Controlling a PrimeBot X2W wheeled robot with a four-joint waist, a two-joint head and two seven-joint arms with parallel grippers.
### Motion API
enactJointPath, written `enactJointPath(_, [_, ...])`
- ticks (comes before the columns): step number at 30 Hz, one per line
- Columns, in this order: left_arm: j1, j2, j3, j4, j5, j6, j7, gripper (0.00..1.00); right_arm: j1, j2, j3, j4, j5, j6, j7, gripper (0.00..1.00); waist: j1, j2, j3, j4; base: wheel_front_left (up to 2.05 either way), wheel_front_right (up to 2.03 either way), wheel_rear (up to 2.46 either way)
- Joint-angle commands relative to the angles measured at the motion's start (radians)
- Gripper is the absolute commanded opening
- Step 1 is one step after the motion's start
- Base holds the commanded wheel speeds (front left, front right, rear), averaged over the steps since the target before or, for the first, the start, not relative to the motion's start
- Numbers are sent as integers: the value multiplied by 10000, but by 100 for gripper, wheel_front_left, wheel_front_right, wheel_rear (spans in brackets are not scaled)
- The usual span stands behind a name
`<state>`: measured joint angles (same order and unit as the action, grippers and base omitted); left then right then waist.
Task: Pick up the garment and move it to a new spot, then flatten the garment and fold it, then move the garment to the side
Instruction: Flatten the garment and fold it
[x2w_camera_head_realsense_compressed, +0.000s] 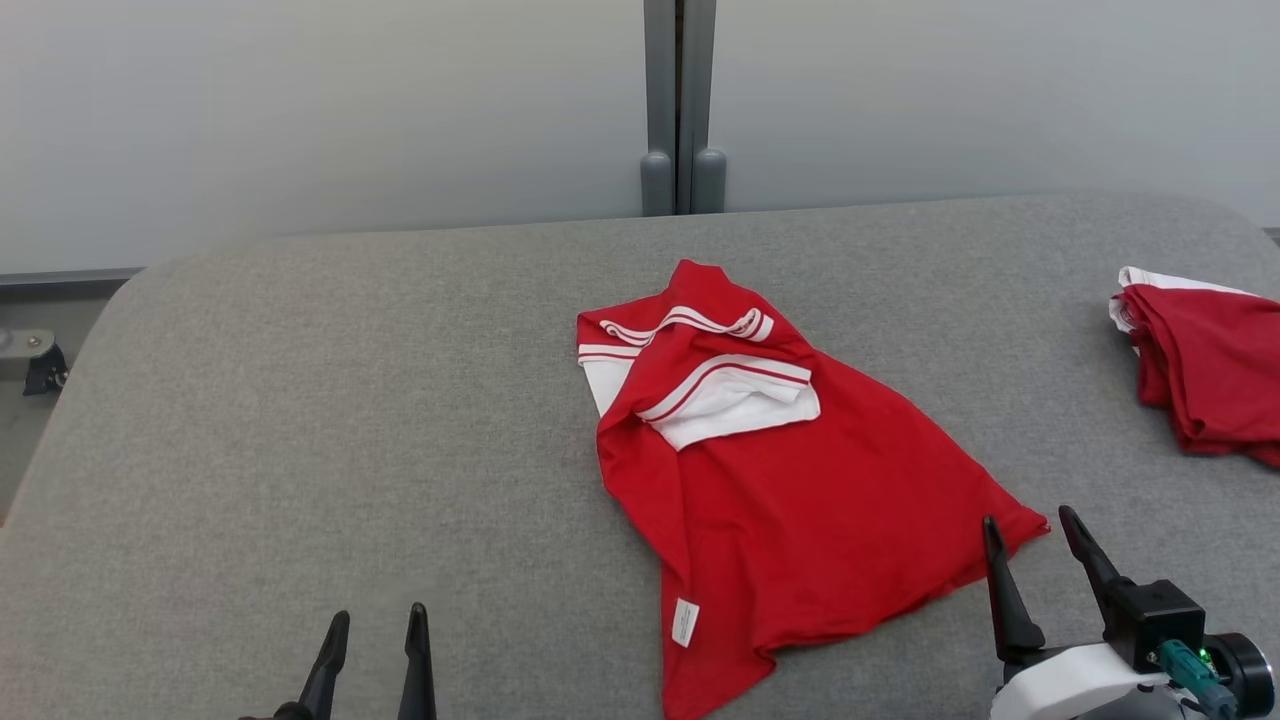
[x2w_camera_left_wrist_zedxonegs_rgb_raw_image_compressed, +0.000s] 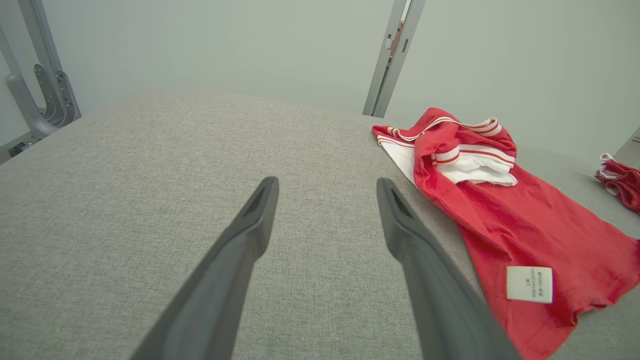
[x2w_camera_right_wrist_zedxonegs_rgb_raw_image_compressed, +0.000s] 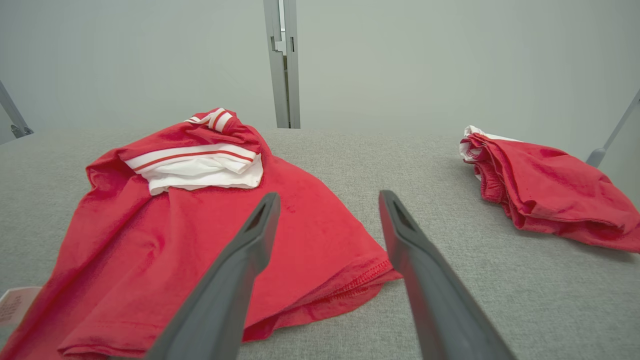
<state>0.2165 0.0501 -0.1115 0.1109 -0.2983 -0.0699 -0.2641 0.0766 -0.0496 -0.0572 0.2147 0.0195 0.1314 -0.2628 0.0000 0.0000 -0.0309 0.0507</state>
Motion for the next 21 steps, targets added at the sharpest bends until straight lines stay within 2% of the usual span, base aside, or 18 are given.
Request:
enactJointPath(1, [-111, 11, -54, 22, -53, 48, 1, 100, -79, -17, 19, -58, 4, -15, -25, 100, 0, 0, 13, -21, 0, 0, 0])
enactJointPath(6, [-199, 11, -514, 231, -238, -132, 1, 100, -158, -15, 86, -105, -2, -15, -24, 100, 0, 0, 71, -77, 0, 0, 0])
enactJointPath(10, [-406, 11, -1272, 619, -350, -348, 1, 100, -211, -15, 174, -97, -13, -15, -25, 100, 0, 0, 119, -193, 0, 0, 0])
enactJointPath(21, [-1817, 9, -4534, 3275, -1971, -610, 255, 100, -411, -17, 329, -102, -50, -15, -25, 100, 0, 0, 390, -821, 0, 0, 0])
